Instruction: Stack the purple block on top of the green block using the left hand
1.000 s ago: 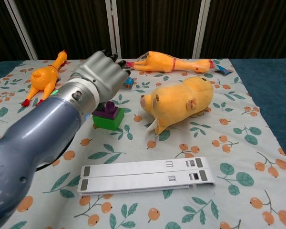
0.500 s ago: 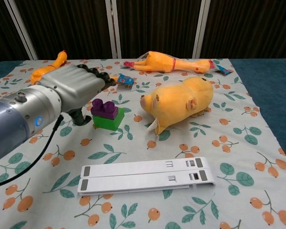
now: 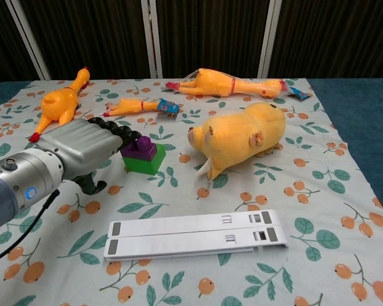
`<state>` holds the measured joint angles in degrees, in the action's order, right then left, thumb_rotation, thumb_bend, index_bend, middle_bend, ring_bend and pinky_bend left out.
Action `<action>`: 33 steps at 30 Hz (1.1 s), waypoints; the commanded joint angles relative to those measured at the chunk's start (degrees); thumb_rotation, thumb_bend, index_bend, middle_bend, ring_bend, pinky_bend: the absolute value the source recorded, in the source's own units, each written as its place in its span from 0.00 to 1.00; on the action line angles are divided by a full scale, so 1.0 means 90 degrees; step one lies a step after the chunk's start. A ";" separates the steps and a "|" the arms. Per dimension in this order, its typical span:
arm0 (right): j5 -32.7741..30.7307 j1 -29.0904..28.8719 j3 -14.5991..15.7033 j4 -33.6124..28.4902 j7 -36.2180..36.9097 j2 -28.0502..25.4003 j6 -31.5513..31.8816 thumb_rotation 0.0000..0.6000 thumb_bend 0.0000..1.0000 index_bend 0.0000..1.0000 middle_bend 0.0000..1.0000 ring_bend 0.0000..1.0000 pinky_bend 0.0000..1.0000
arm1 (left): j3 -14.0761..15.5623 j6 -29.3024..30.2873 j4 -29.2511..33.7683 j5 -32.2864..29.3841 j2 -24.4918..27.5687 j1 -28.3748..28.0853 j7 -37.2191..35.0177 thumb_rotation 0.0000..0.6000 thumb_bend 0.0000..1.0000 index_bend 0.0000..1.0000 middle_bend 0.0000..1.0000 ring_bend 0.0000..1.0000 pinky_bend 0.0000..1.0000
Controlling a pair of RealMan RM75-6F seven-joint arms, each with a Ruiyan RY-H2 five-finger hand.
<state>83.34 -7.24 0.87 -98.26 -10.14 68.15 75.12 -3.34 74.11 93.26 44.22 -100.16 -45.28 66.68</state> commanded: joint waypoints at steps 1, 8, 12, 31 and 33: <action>0.0003 0.0003 -0.0008 -0.0013 0.0011 -0.0015 0.0015 1.00 0.29 0.18 0.08 0.09 0.27 | 0.0060 -0.0012 -0.0147 0.0016 -0.0107 -0.0002 0.0063 1.00 0.41 0.00 0.00 0.00 0.00; 0.0024 -0.0001 0.0018 -0.0027 0.0027 -0.0023 -0.0011 1.00 0.29 0.19 0.08 0.09 0.27 | 0.0153 0.0045 -0.0481 0.0090 -0.0330 -0.0013 0.0273 1.00 0.41 0.00 0.00 0.00 0.00; 0.0041 -0.0002 0.0019 -0.0040 0.0034 -0.0029 -0.0004 1.00 0.29 0.19 0.08 0.09 0.27 | 0.0185 0.0036 -0.0642 0.0105 -0.0426 -0.0013 0.0363 1.00 0.41 0.00 0.00 0.00 0.00; 0.0077 -0.0016 0.0043 -0.0064 -0.0052 -0.0006 -0.0021 1.00 0.29 0.18 0.08 0.09 0.27 | -0.0279 0.0769 0.0841 0.1419 0.0359 -0.0025 0.0085 1.00 0.41 0.00 0.00 0.00 0.00; 0.0087 -0.0014 0.0049 -0.0074 -0.0037 -0.0011 -0.0019 1.00 0.29 0.18 0.08 0.09 0.27 | -0.0323 0.0850 0.1081 0.1483 0.0516 -0.0001 0.0112 1.00 0.41 0.00 0.00 0.00 0.00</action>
<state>84.11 -7.38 1.29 -98.92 -10.49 68.06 74.95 -5.36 80.31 100.44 56.22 -97.53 -45.50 67.28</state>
